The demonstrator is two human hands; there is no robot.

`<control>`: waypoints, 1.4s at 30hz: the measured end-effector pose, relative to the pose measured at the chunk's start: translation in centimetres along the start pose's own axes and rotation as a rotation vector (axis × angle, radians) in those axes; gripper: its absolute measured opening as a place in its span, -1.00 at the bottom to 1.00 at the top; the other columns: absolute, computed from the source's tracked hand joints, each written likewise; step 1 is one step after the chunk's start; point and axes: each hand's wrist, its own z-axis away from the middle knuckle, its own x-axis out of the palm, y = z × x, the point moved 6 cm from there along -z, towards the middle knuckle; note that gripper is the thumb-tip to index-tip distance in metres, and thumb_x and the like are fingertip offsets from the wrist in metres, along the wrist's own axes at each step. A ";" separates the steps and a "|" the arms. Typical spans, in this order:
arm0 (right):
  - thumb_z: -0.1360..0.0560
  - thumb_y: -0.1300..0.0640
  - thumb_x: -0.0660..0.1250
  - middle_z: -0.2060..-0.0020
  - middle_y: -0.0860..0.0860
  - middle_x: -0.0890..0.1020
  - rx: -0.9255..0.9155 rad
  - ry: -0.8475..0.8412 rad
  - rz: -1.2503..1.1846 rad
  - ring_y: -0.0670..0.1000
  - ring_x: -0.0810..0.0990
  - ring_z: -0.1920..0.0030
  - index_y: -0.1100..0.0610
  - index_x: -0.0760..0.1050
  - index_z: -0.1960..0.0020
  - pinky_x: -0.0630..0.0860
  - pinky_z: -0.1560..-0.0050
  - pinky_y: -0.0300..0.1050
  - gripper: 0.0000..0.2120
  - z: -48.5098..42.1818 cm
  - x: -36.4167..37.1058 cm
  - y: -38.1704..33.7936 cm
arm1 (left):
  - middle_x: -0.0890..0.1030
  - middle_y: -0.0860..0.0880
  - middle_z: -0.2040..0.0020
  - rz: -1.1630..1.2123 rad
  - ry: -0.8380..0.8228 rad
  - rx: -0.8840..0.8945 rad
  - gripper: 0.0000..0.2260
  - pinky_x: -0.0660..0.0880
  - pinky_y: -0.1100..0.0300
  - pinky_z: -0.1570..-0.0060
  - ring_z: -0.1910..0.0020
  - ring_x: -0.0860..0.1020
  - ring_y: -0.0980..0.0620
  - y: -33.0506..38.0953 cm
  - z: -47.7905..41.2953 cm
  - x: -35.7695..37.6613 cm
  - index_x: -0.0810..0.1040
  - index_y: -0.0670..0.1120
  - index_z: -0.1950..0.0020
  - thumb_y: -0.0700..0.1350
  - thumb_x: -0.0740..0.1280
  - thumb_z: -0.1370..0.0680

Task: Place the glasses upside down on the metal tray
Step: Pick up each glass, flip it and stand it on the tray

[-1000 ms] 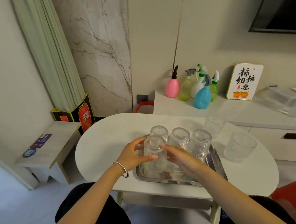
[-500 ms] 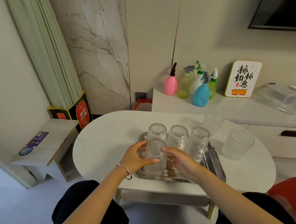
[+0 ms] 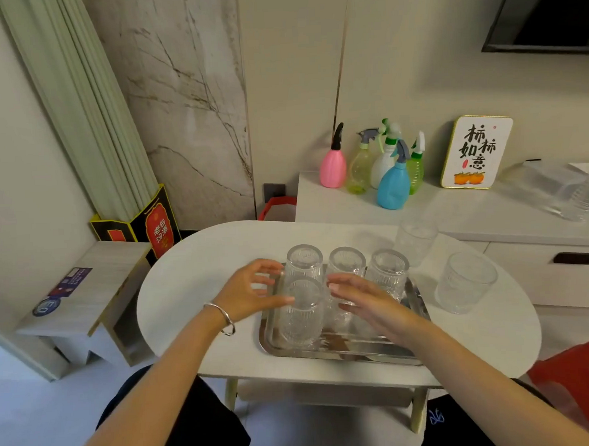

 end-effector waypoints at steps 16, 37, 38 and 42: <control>-0.40 0.00 0.47 -0.33 0.11 0.41 -0.083 0.634 0.407 0.06 0.42 -0.25 0.08 0.40 -0.31 0.36 -0.18 -0.11 -0.46 -3.8 -19.5 -5.7 | 0.49 -0.07 -0.23 -0.182 -0.209 -0.016 -0.52 0.37 0.21 -0.13 -0.11 0.42 0.04 7.6 -15.3 11.2 0.43 -0.07 -0.25 0.06 0.42 -0.40; -0.31 0.04 0.55 -0.23 0.07 0.48 -0.312 0.697 0.225 0.02 0.53 -0.07 0.03 0.37 -0.36 0.49 0.02 -0.24 -0.33 -6.3 -19.4 -8.5 | 0.58 -0.06 -0.14 -0.069 -0.185 -0.007 -0.58 0.42 0.12 -0.20 -0.11 0.50 0.03 6.8 -17.1 12.8 0.51 -0.04 -0.17 0.17 0.34 -0.42; -0.32 0.04 0.54 -0.21 0.05 0.49 -0.343 0.683 0.130 -0.01 0.55 -0.04 0.01 0.40 -0.34 0.49 0.06 -0.29 -0.36 -5.5 -18.7 -9.5 | 0.60 -0.07 -0.13 -0.001 -0.116 -0.018 -0.61 0.43 0.12 -0.18 -0.09 0.52 0.01 7.5 -17.1 12.0 0.53 -0.03 -0.12 0.20 0.29 -0.44; -0.39 0.08 0.47 -0.23 0.12 0.54 -0.336 0.518 -0.263 0.06 0.56 -0.17 -0.06 0.44 -0.27 0.55 -0.13 0.01 -0.52 -3.4 -15.3 -11.1 | 0.65 -0.05 -0.06 0.393 -0.048 -0.108 -0.46 0.55 0.14 -0.05 -0.03 0.63 0.01 10.1 -15.7 9.5 0.54 -0.01 -0.10 0.34 0.27 -0.33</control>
